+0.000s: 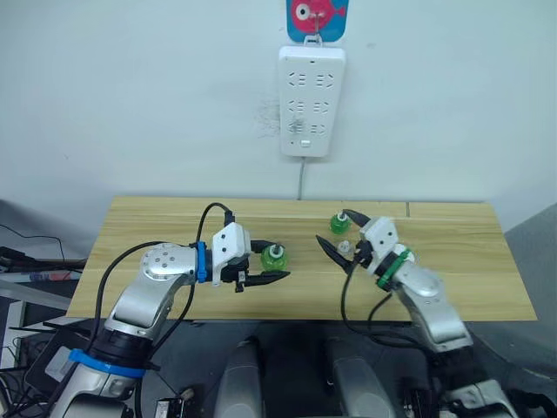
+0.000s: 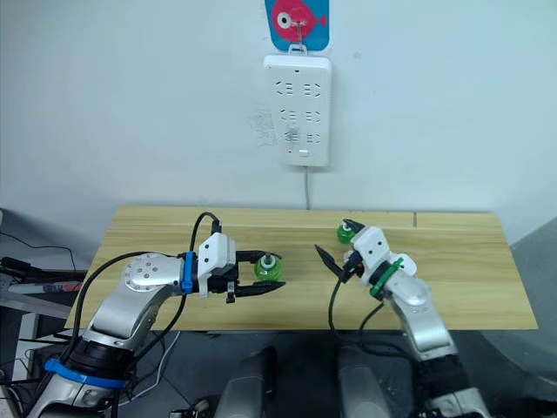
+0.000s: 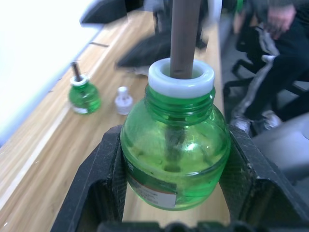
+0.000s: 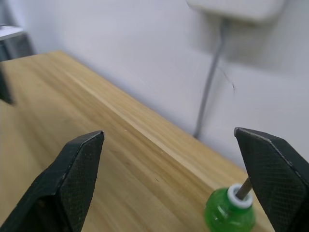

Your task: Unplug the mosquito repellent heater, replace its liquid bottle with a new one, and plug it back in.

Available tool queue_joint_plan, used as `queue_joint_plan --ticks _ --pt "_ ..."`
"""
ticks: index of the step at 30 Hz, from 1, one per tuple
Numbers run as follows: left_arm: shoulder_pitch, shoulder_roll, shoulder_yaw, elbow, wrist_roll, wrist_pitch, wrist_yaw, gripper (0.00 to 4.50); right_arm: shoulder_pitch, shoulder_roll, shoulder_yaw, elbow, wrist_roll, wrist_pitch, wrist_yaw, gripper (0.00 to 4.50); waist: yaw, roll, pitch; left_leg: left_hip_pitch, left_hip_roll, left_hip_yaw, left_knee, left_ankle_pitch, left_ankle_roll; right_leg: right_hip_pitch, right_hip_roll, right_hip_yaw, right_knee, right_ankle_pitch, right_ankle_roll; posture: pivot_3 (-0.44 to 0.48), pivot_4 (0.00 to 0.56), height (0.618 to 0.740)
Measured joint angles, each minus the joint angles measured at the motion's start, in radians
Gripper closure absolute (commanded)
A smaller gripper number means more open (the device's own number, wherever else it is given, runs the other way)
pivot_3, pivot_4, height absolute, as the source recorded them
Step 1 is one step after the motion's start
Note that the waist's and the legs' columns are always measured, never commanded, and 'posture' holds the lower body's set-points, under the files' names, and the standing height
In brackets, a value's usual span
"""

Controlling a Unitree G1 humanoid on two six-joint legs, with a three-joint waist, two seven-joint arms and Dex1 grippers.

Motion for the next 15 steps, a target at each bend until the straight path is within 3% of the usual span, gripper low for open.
queue_joint_plan --ticks 10,15 --pt "-0.131 -0.018 -0.075 0.018 -0.02 0.029 -0.139 2.26 0.009 -0.246 -0.023 -0.414 0.28 0.399 0.17 0.0 -0.005 -0.003 -0.025 0.0 0.0 -0.001 0.001 0.0 0.0 0.001 0.001 -0.001 0.0 0.0 0.0 -0.107 0.177 0.74" --pt "-0.142 -0.018 -0.1 0.018 -0.02 0.028 -0.184 2.26 0.005 -0.281 -0.032 -0.461 0.348 0.496 0.18 0.0 -0.012 -0.003 -0.029 0.0 0.0 -0.001 0.002 0.0 0.0 0.001 0.001 -0.001 0.0 0.0 0.0 -0.128 0.174 0.74"
